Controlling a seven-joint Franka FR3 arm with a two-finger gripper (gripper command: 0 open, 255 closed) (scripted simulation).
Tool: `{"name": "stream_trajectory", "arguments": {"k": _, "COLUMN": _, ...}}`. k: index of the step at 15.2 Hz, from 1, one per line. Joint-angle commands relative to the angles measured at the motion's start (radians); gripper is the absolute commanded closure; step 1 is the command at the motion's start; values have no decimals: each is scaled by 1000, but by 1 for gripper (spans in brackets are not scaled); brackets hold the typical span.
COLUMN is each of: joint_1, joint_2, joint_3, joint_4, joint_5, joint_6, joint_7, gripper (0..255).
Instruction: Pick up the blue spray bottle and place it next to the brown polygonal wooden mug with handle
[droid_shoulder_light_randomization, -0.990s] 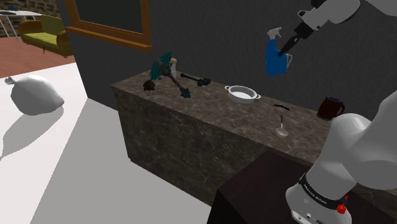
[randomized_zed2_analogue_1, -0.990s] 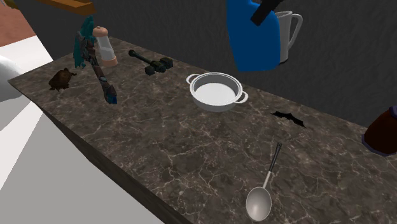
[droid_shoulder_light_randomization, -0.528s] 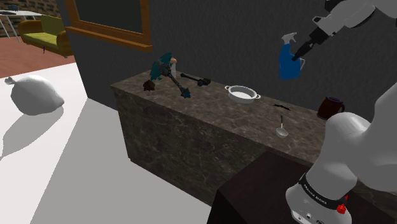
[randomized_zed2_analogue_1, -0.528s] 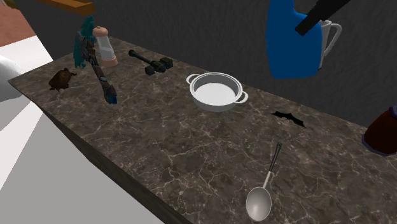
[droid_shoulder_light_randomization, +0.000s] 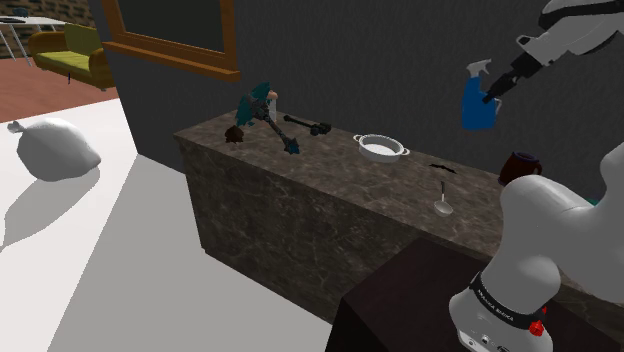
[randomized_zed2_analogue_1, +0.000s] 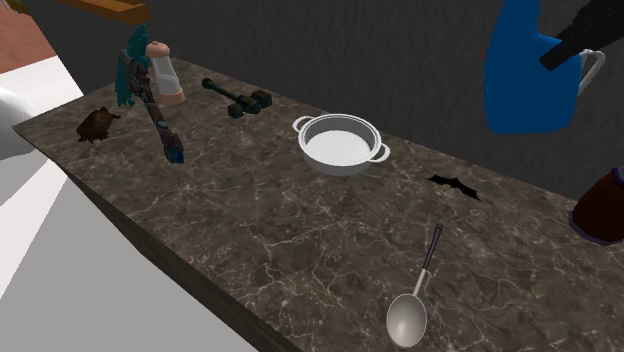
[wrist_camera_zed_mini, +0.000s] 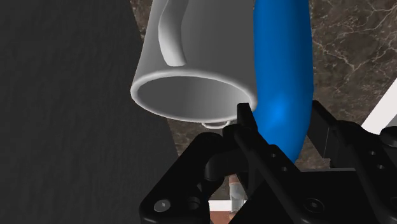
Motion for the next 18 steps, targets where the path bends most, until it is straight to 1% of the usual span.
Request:
{"name": "stream_trajectory", "arguments": {"k": 1, "joint_1": 41, "joint_2": -56, "joint_3": -48, "joint_4": 57, "joint_5": -47, "joint_6": -25, "joint_7": -9, "gripper": 255}}
{"name": "stream_trajectory", "arguments": {"k": 4, "joint_1": 100, "joint_2": -139, "joint_3": -111, "joint_4": 158, "joint_5": -110, "joint_6": -70, "joint_7": -25, "gripper": 255}}
{"name": "stream_trajectory", "arguments": {"k": 7, "joint_1": 162, "joint_2": -224, "joint_3": -169, "joint_4": 282, "joint_5": -167, "joint_6": -126, "joint_7": -46, "gripper": 255}}
{"name": "stream_trajectory", "arguments": {"k": 9, "joint_1": 208, "joint_2": -285, "joint_3": -206, "joint_4": 381, "joint_5": -204, "joint_6": -172, "joint_7": -63, "gripper": 255}}
{"name": "stream_trajectory", "arguments": {"k": 11, "joint_1": 264, "joint_2": -353, "joint_3": -245, "joint_4": 506, "joint_5": -242, "joint_6": -228, "joint_7": -84, "gripper": 255}}
{"name": "stream_trajectory", "arguments": {"k": 18, "joint_1": 219, "joint_2": -350, "joint_3": -244, "joint_4": 385, "joint_5": -240, "joint_6": -131, "joint_7": -104, "gripper": 255}}
